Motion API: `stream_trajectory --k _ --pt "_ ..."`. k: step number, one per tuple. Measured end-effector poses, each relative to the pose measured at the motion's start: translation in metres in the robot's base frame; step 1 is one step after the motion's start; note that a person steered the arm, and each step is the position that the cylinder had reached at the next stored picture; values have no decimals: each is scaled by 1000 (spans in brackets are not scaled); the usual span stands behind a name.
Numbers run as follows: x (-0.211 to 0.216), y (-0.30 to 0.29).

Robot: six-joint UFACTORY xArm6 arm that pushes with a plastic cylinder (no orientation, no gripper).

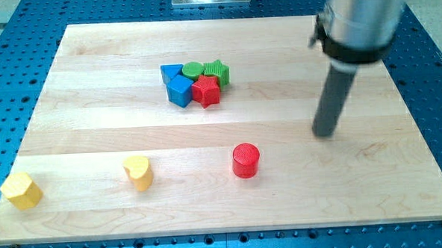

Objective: Place the red circle at the right of the green star

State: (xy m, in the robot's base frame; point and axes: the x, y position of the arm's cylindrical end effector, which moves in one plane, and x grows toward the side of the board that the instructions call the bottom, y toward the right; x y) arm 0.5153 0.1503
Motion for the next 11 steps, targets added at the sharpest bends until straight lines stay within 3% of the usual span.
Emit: stream_trajectory --k 1,2,4,6,7,8,9,11 --pt "32 -56" --pt "55 -65" --pt "44 -140" --pt "-49 -102" --pt "-28 -59" --pt "-45 -54" --pt "-97 -64" --pt "-89 -31"
